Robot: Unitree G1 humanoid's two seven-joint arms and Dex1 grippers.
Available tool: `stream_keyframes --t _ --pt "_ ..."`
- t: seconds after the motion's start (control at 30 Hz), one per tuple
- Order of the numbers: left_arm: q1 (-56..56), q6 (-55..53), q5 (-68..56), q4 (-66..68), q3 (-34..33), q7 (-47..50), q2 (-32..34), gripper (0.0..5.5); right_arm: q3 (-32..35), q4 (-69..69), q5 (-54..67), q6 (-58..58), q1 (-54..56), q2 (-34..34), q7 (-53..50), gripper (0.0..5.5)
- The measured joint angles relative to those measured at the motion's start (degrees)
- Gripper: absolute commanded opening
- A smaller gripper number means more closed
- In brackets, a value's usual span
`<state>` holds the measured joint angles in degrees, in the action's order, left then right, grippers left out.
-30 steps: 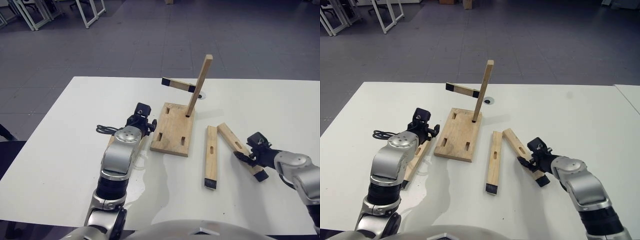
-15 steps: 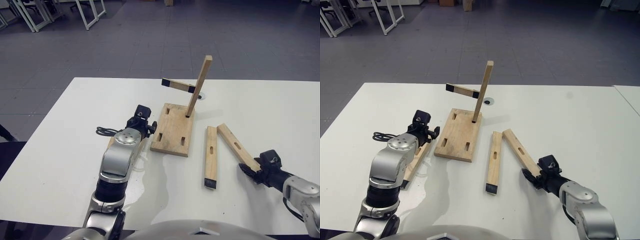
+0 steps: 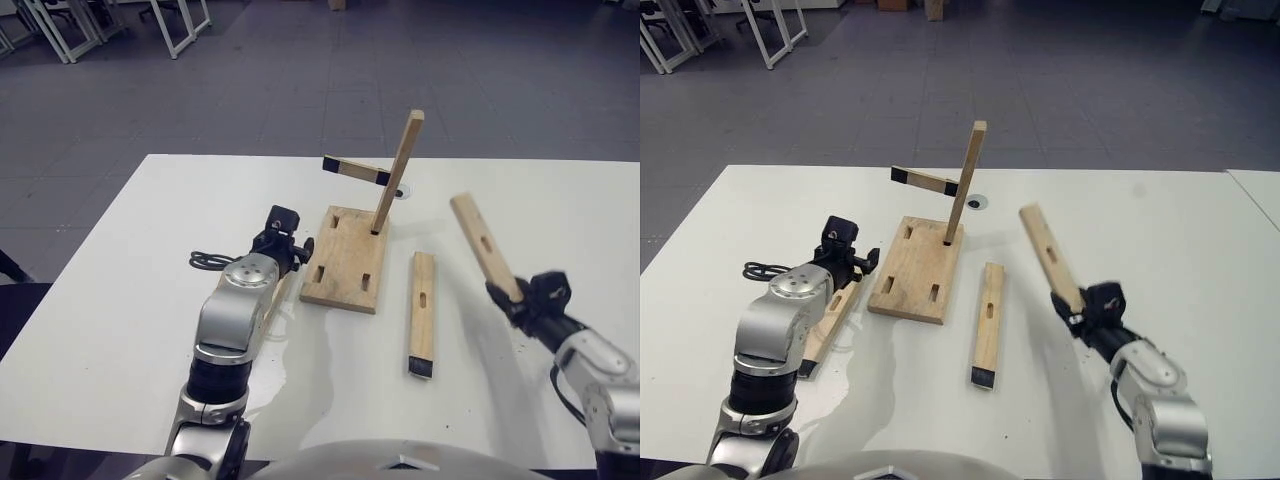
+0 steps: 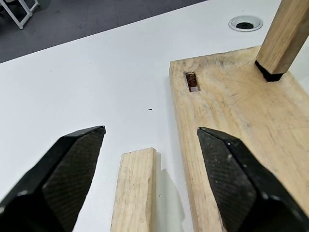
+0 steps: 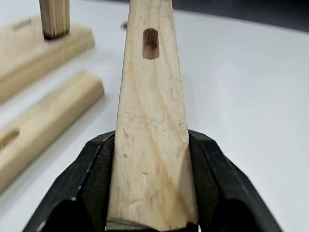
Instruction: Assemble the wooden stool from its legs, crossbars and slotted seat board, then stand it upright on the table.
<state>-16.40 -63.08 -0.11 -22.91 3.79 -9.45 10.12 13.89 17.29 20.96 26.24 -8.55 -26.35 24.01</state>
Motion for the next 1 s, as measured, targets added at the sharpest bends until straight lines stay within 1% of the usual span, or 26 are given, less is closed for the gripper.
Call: stream_keyframes --t 0.1,0.17,0.2,0.27,0.33,0.4,0.5,0.6,0.7,0.83,0.93,1.0 --pt "-0.2 5.3 -9.2 -1.5 -8.5 -5.8 -1.9 4.12 3.7 -0.2 9.8 3.8 12.6 1.6 -0.7 2.03" --pt "-0.1 6.2 -18.3 -3.9 -13.9 -11.6 -2.5 4.46 5.2 0.2 17.7 7.6 18.9 2.5 -0.5 2.03" --pt "-0.2 5.1 -23.0 -5.1 -16.3 -13.9 -3.2 4.71 5.2 0.6 20.4 9.2 21.2 2.6 0.4 2.03" --pt "-0.2 0.6 -36.0 -7.5 -22.0 -17.5 -5.2 5.01 3.8 0.6 26.9 13.1 26.9 2.0 4.8 2.03" --pt "-0.3 -3.3 -45.5 -7.8 -25.4 -17.9 -6.4 5.44 2.2 -0.6 31.7 16.1 31.0 1.8 8.9 2.03" --pt "-0.4 -6.8 -54.5 -7.7 -28.0 -16.1 -7.5 5.45 0.9 -4.4 35.6 18.6 33.8 2.3 12.2 2.03" --pt "-0.1 -8.7 -63.9 -7.9 -28.3 -12.6 -8.0 5.45 -1.2 -8.0 38.9 22.0 34.8 2.8 17.1 2.03" --pt "-0.1 -8.2 -72.5 -6.7 -28.1 -7.5 -8.6 5.45 -4.4 -11.0 42.3 26.6 34.9 3.0 25.0 2.03" --pt "-0.2 -6.4 -77.2 -4.2 -26.8 -3.3 -7.2 5.45 -6.9 -12.4 42.4 29.1 35.0 2.5 31.1 2.03" --pt "-0.1 -3.4 -84.7 -2.7 -24.7 0.7 -5.5 5.45 -8.7 -12.9 42.3 30.7 35.0 1.5 36.0 2.03" --pt "0.0 -1.1 -88.7 -2.6 -22.2 2.0 -3.6 5.45 -10.8 -14.2 41.7 31.2 34.9 0.8 39.5 2.03" --pt "0.1 0.6 -90.3 -2.6 -21.0 2.3 -2.1 5.45 -10.9 -14.8 41.7 31.5 34.9 0.8 40.3 2.03"
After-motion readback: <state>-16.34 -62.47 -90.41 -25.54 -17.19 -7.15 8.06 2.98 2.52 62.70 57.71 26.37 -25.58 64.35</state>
